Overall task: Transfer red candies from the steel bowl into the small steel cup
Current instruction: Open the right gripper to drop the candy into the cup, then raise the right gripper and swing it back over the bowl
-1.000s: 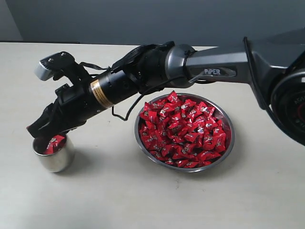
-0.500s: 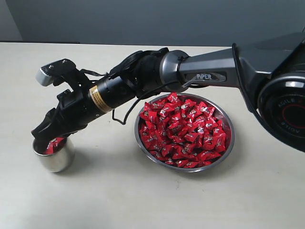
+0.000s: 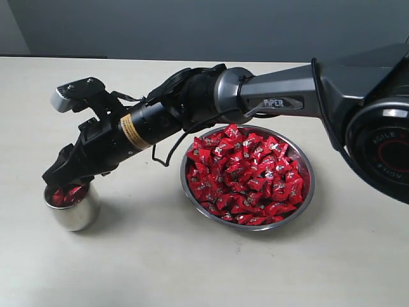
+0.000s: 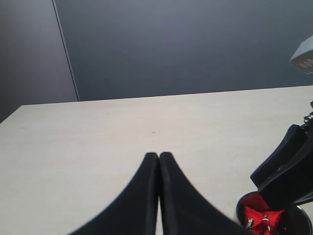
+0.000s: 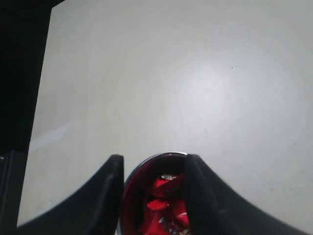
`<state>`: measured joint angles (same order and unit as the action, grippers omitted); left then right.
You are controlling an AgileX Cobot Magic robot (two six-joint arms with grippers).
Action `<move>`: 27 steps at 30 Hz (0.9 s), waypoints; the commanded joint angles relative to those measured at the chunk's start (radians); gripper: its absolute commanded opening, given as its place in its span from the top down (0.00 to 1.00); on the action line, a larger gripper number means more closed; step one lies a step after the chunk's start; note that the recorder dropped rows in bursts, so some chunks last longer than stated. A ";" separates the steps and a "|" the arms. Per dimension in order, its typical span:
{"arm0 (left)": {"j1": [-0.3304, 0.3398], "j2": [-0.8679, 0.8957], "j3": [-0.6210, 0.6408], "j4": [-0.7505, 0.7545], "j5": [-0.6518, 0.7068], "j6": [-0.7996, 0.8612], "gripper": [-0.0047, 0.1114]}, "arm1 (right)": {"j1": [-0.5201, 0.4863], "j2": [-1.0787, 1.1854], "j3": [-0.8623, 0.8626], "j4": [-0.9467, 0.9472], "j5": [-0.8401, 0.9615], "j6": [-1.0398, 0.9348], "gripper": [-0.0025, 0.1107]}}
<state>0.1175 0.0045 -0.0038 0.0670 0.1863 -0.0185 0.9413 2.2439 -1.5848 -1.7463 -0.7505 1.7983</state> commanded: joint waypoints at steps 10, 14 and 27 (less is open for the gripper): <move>0.001 -0.004 0.004 0.001 -0.007 -0.001 0.96 | -0.043 -0.078 -0.008 0.002 -0.024 0.011 0.63; 0.001 -0.004 0.004 0.001 -0.007 -0.001 0.96 | -0.106 -0.131 -0.008 0.002 -0.024 0.045 0.63; 0.001 -0.004 0.004 0.001 -0.007 -0.001 0.96 | -0.267 -0.325 0.154 0.002 0.185 0.090 0.86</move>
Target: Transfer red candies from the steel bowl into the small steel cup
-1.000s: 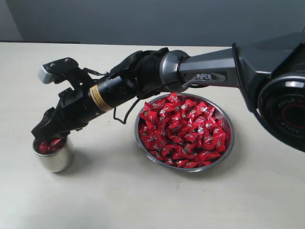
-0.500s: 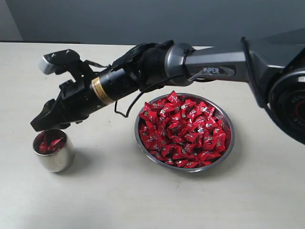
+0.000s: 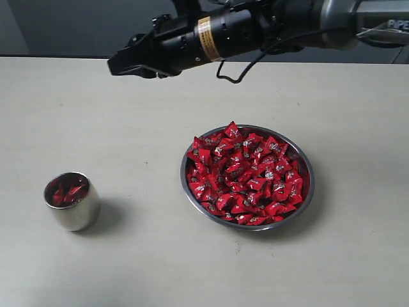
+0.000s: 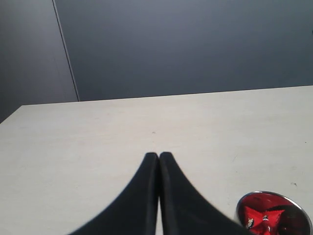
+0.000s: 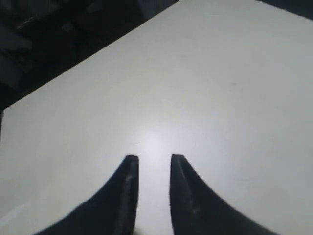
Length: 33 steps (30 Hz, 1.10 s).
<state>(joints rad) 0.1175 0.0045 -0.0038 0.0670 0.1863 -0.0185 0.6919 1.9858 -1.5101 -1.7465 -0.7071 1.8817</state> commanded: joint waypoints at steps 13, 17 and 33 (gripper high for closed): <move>0.001 -0.004 0.004 0.001 -0.004 -0.001 0.96 | -0.018 -0.333 0.458 0.002 0.739 0.007 0.86; 0.001 -0.004 0.004 0.001 -0.004 -0.001 0.96 | -0.018 -0.364 0.580 0.002 0.813 0.007 0.86; 0.001 -0.004 0.004 0.001 -0.004 -0.001 0.96 | -0.018 -0.464 0.888 0.371 1.081 -0.212 0.86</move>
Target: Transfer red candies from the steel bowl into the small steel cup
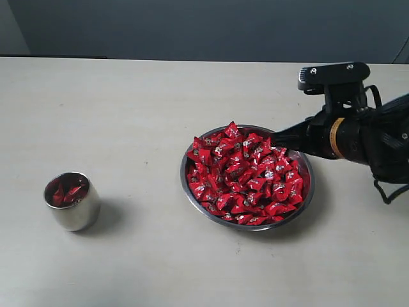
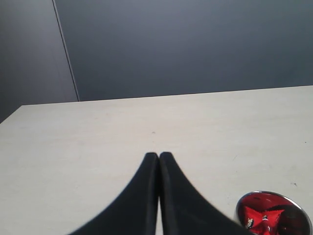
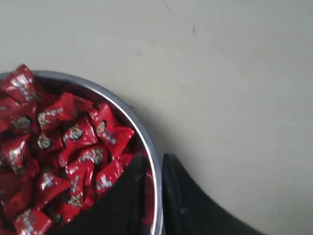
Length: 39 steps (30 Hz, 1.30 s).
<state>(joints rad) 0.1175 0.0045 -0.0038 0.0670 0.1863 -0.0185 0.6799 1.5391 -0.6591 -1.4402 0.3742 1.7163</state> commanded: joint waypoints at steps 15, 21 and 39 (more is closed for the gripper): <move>0.001 -0.004 0.004 0.001 -0.005 -0.001 0.96 | -0.006 0.153 -0.099 -0.036 -0.250 -0.050 0.86; 0.001 -0.004 0.004 0.001 -0.005 -0.001 0.96 | -0.006 0.238 -0.196 -0.043 -0.320 -0.073 0.85; 0.001 -0.004 0.004 0.001 -0.005 -0.001 0.96 | -0.040 0.267 -0.255 -0.006 -0.641 -0.118 0.86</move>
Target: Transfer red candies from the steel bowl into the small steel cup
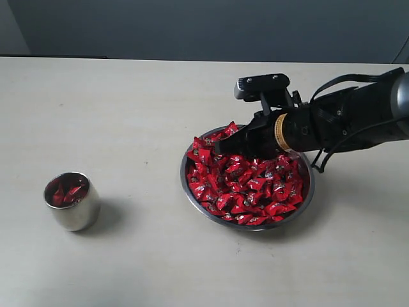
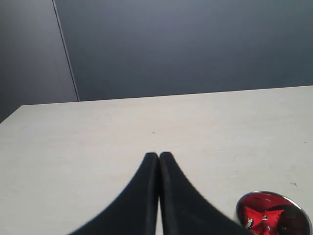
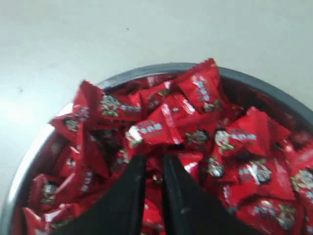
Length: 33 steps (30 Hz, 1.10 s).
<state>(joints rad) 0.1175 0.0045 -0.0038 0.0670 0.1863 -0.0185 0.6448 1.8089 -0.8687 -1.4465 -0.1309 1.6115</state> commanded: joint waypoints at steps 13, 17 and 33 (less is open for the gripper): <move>0.001 -0.004 0.004 0.001 -0.005 -0.001 0.96 | -0.078 0.010 -0.154 -0.298 -0.222 0.437 0.86; 0.001 -0.004 0.004 0.001 -0.005 -0.001 0.96 | -0.099 0.023 -0.143 -0.298 -0.208 0.397 0.86; 0.001 -0.004 0.004 0.001 -0.005 -0.001 0.96 | -0.099 0.018 -0.092 -0.298 0.012 0.333 0.86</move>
<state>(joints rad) 0.1175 0.0045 -0.0038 0.0670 0.1863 -0.0185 0.5513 1.8331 -0.9853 -1.7428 -0.1629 1.9604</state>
